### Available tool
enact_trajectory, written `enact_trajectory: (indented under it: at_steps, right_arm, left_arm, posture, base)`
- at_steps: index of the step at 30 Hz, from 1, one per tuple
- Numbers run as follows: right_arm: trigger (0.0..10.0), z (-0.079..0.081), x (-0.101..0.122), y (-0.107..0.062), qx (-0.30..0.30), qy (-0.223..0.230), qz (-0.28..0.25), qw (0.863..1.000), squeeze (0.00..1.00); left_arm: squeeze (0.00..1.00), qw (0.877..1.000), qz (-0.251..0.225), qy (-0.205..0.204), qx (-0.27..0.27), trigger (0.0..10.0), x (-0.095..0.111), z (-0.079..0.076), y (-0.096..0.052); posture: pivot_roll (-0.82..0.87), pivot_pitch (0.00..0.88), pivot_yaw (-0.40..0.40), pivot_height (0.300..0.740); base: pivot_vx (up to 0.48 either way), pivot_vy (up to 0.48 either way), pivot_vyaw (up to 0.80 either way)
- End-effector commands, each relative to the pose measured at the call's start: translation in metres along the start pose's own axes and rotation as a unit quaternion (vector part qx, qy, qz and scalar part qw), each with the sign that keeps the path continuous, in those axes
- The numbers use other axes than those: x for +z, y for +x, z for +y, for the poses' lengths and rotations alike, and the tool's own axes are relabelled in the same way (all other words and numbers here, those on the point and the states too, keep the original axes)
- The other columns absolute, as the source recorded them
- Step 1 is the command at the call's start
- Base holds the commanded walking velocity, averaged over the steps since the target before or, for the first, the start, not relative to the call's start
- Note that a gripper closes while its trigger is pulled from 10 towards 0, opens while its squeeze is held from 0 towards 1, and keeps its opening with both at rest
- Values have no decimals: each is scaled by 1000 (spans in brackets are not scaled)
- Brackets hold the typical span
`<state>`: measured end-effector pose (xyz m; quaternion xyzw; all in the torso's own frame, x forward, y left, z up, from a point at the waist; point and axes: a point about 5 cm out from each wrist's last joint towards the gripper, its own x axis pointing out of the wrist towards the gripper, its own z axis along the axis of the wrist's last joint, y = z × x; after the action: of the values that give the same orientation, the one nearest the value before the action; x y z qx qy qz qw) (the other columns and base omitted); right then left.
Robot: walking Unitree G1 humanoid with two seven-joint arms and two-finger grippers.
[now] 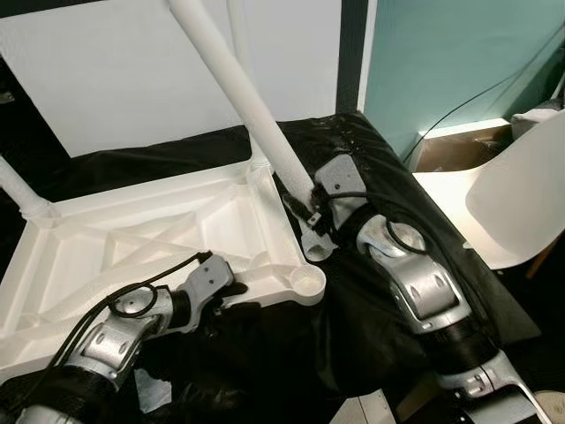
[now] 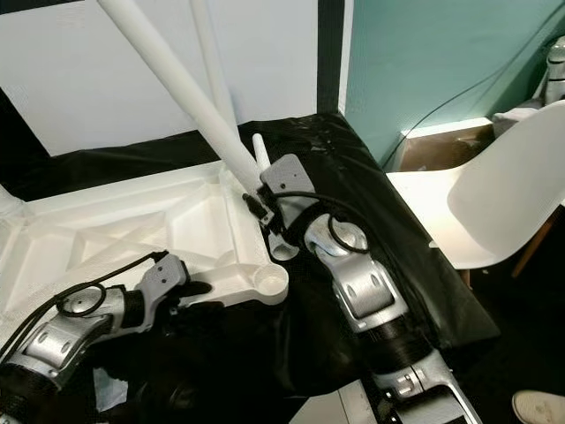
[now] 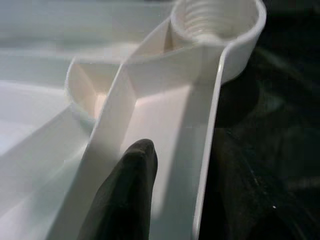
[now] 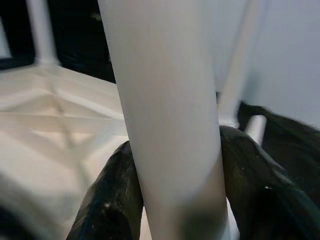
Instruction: Building children table
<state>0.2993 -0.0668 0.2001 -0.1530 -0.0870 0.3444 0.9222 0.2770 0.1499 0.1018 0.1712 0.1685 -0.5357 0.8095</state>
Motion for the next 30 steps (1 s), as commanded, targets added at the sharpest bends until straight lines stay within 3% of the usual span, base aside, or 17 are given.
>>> enact_trajectory:
  at_steps: [1, 7, 16, 30]
  right_arm:
    - [10000, -1, 5, -2, 5, 8, -18, 1000, 0]
    - [10000, 9, 7, -8, 45, 38, -41, 997, 0]
    - [10000, 12, -2, -8, 47, 68, -48, 995, 0]
    - [10000, 12, -26, -13, 32, 52, -36, 997, 0]
  left_arm:
    - [0, 988, 17, -10, 155, 10000, -6, 18, -3]
    - [0, 980, 13, -11, 197, 10000, -4, 29, 1]
    - [0, 978, 11, -1, 208, 10000, 1, 38, 4]
    - [0, 978, 12, 6, 209, 10000, -1, 41, 2]
  posture:
    - [-60, 0, 72, 740]
    - [-69, 0, 75, 740]
    - [-67, 0, 77, 740]
    - [-59, 0, 78, 740]
  base:
    - [0, 0, 0]
    - [0, 0, 0]
    - [0, 0, 0]
    - [0, 0, 0]
